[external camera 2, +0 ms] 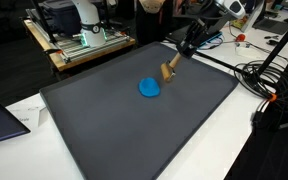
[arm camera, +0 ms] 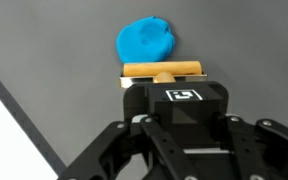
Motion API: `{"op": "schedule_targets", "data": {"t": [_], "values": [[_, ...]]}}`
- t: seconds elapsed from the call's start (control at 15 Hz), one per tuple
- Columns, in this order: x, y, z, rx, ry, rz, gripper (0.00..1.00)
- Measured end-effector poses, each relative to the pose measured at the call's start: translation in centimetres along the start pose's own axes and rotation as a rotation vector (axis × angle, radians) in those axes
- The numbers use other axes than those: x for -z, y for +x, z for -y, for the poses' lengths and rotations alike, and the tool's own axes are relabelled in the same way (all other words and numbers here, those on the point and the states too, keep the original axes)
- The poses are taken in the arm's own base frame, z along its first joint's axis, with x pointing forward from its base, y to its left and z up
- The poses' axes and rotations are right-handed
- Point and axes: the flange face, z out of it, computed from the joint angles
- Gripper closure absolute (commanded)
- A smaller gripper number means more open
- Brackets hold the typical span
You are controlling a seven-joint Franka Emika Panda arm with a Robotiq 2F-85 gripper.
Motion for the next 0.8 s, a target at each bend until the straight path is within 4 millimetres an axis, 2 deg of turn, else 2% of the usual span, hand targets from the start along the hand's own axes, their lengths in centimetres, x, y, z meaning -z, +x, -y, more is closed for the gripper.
{"op": "schedule_targets", "data": {"t": [0.33,0.6,0.8], "values": [[0.0,-6.1,-7.4,-0.098,0.207,-0.159,0.77],[-0.1,-10.3,-11.4,-0.168,0.347,-0.295,0.77],[0.0,-12.8,-13.6,-0.220,0.392,-0.391,0.77]]}}
